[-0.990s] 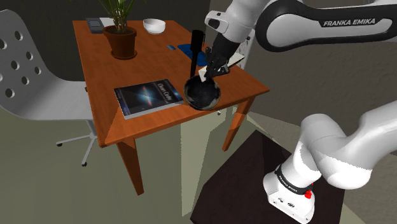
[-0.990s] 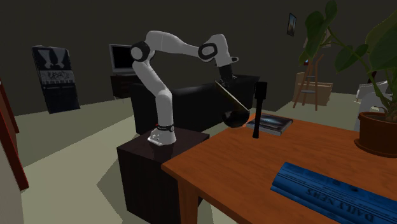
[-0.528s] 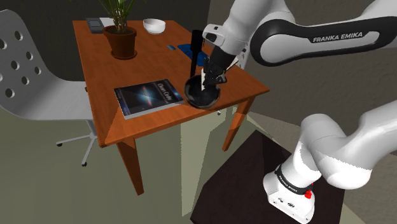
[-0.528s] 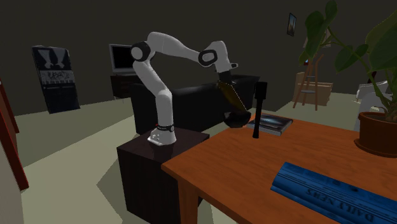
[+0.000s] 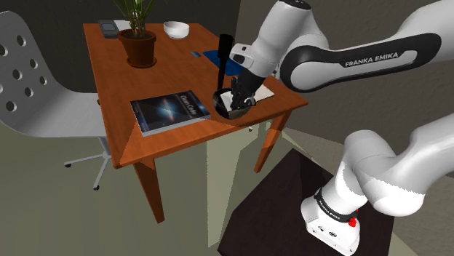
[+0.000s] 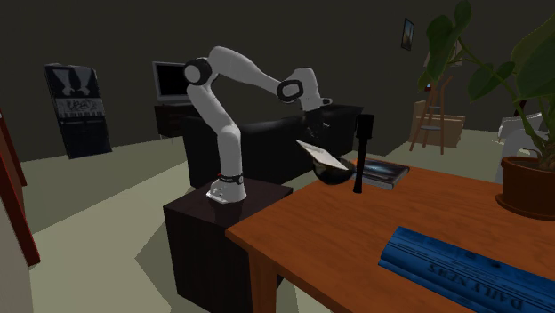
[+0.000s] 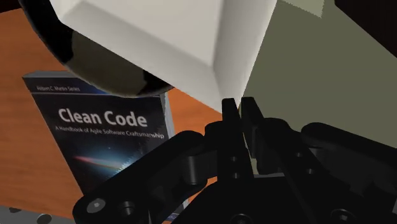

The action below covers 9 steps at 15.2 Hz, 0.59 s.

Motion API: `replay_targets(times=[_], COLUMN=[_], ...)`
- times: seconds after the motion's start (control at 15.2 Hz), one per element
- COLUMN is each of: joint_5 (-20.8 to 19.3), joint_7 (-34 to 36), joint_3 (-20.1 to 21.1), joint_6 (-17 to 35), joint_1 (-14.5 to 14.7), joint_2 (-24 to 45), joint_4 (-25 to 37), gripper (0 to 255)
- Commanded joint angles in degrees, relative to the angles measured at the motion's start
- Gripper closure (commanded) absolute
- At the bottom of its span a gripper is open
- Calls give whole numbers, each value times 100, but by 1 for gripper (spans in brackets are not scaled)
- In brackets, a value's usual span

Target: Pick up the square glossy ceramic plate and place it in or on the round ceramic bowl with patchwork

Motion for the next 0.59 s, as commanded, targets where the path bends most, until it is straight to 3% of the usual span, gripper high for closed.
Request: replay_targets(times=[0.0, 0.13, 0.2, 0.53], joint_5=[-18, -15, -14, 137], joint_7=[14, 12, 12, 1705], joint_3=[-30, -23, -23, 368], joint_6=[180, 144, 144, -761], joint_1=[-3, -2, -2, -787], joint_2=[81, 66, 66, -827], joint_4=[-102, -83, -83, -323], gripper=[255, 255, 0, 0])
